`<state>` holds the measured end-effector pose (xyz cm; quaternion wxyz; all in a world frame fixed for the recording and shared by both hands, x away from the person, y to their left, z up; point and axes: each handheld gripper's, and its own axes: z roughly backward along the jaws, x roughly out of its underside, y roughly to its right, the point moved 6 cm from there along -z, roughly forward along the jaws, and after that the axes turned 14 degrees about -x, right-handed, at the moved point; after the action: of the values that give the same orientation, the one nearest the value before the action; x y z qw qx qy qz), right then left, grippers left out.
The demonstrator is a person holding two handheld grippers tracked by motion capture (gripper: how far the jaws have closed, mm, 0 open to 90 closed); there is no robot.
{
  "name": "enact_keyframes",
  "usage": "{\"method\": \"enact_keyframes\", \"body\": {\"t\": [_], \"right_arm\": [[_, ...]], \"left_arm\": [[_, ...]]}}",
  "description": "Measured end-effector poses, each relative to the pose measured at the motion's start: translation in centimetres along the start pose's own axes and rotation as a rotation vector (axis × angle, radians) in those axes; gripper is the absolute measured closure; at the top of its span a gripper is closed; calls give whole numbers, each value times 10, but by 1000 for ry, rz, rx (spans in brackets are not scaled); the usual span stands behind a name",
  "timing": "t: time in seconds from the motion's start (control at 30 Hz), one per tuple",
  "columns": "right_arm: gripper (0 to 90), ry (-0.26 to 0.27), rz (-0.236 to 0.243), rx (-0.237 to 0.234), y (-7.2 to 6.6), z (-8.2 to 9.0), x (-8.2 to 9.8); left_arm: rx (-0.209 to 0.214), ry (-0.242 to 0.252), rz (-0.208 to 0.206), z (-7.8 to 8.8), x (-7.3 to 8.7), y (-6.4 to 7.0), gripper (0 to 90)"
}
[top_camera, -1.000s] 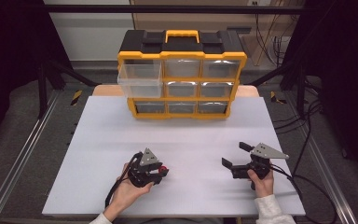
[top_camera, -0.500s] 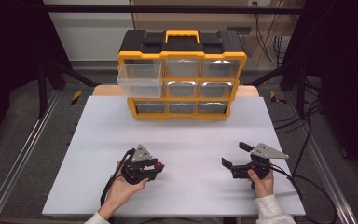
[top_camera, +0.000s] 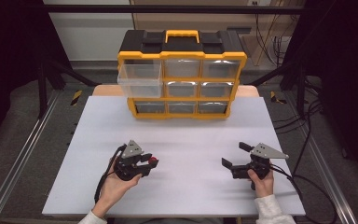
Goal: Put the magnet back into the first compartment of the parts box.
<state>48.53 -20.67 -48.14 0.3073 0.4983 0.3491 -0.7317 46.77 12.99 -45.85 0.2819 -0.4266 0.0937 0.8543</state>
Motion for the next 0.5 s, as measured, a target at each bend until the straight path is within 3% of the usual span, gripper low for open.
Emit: {"method": "enact_keyframes", "body": {"t": [0.5], "right_arm": [[6,-2,3,0,0,0,0]], "left_arm": [[-28,46,38,19,-10,-24,618]]}}
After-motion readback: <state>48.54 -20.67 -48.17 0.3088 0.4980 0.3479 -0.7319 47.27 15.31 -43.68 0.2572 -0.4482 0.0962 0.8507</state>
